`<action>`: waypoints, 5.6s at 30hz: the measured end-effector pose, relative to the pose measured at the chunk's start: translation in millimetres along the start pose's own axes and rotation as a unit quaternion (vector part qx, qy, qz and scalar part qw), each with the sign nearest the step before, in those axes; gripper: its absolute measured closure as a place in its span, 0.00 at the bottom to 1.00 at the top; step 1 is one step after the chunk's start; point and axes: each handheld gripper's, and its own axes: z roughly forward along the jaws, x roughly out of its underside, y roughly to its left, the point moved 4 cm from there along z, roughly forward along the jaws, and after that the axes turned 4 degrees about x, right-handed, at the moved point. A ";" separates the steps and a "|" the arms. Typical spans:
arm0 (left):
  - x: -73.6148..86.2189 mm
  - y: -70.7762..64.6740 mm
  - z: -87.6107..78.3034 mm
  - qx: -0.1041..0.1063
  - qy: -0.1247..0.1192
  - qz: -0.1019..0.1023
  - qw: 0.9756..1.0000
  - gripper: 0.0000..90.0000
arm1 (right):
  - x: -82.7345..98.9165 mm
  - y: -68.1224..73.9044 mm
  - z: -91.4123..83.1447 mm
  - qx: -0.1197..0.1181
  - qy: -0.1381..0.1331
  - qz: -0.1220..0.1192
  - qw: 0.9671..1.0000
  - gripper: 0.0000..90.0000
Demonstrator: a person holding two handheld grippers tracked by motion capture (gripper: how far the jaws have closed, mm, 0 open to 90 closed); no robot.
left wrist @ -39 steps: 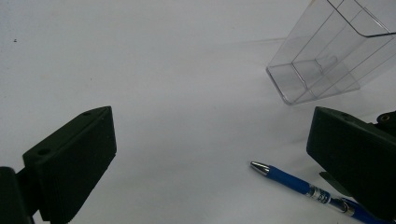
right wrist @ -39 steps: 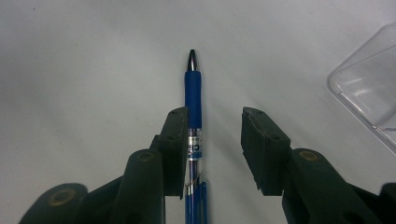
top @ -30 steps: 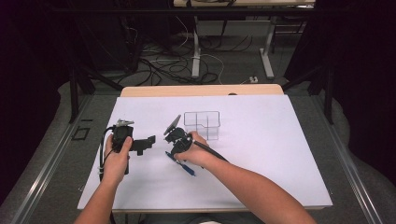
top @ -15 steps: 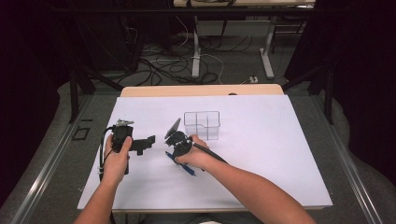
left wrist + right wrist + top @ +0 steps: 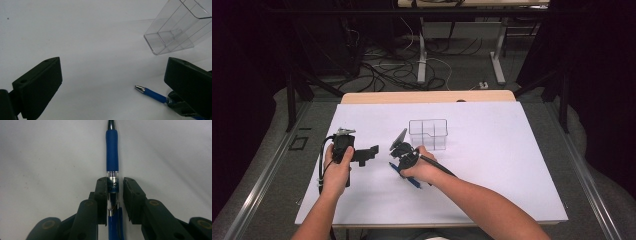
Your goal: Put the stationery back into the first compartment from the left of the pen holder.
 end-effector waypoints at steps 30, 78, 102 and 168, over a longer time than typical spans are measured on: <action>0.2 -1.0 -0.1 0.002 0.002 0.001 1.000 0.02 | -1.8 -3.1 -7.1 -0.007 -0.002 0.001 1.000 0.88; -3.9 4.9 -7.6 -0.006 -0.008 -0.004 1.000 0.02 | -21.6 -41.6 -104.5 -0.053 -0.290 0.064 0.953 0.88; -2.5 4.6 -5.0 -0.005 -0.008 -0.006 1.000 0.02 | -27.2 -71.8 -132.1 0.006 -0.389 0.106 0.915 0.88; -1.6 4.1 -5.9 0.004 -0.003 -0.009 1.000 0.02 | -54.6 -88.6 -89.8 0.081 -0.401 0.082 0.909 0.88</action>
